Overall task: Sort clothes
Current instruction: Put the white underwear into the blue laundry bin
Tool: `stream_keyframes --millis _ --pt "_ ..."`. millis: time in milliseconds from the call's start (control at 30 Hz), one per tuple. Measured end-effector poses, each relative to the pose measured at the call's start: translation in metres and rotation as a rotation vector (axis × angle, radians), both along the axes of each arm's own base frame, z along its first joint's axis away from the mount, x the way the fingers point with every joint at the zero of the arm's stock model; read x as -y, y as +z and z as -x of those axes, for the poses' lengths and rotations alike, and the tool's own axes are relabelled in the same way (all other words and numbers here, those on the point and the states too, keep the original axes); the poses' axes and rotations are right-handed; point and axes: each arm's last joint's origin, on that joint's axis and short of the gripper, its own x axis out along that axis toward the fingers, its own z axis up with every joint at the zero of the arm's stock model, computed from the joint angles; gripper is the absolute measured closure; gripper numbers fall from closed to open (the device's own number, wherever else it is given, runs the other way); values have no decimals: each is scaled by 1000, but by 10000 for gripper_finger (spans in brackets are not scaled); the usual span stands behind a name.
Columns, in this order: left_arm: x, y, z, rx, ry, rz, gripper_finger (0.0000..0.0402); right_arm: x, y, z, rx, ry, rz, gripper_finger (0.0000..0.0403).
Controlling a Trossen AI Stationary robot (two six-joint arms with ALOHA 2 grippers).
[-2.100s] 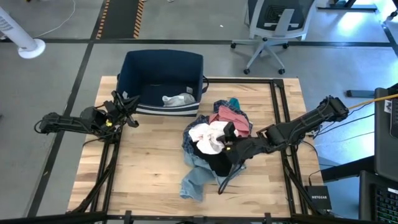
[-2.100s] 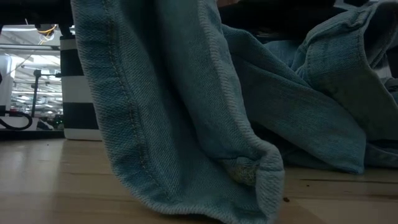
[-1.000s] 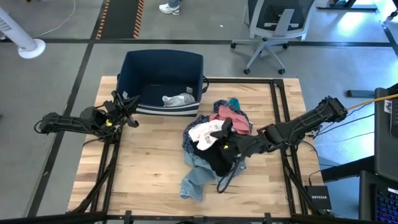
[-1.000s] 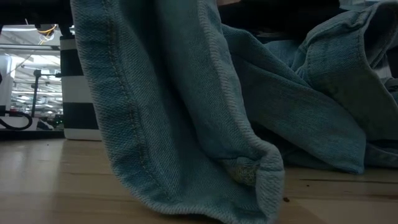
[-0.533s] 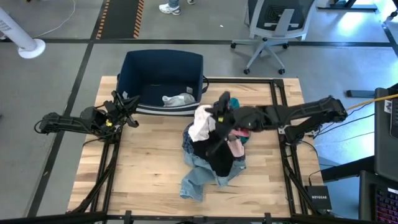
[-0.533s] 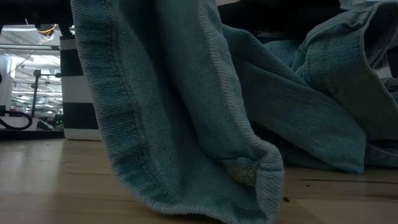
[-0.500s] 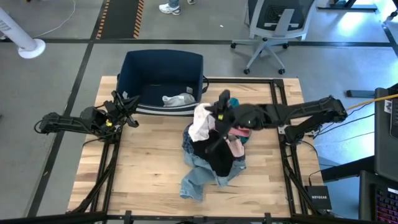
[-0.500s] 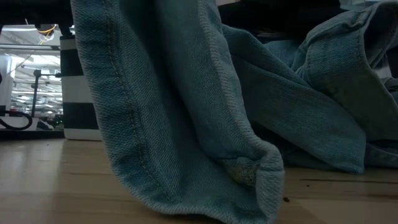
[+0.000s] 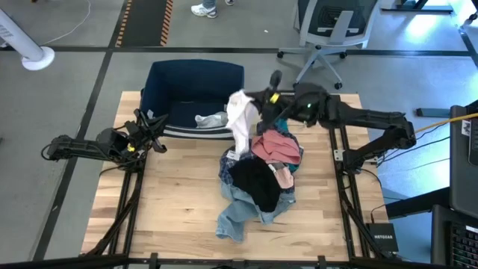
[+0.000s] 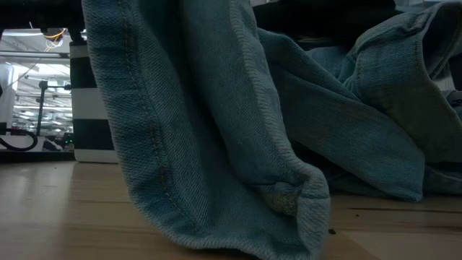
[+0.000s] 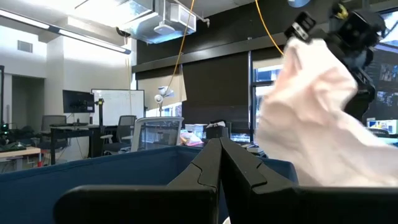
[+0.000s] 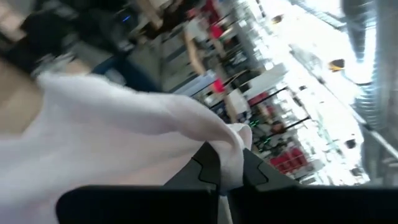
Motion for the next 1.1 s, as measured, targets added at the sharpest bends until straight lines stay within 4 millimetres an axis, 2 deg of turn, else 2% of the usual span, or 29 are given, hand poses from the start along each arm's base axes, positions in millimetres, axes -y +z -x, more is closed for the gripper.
stream_keyframes --millis 233,500,900,1100 --pt "0 0 0 0 0 0 400 27 17 0 201 -11 32 387" --pt "0 0 0 0 0 0 400 57 21 -15 361 -36 87 386" --pt "0 0 0 -14 10 -20 400 88 57 -62 377 -61 134 386" --pt "0 0 0 -14 10 -21 400 110 65 -80 362 -114 139 386"
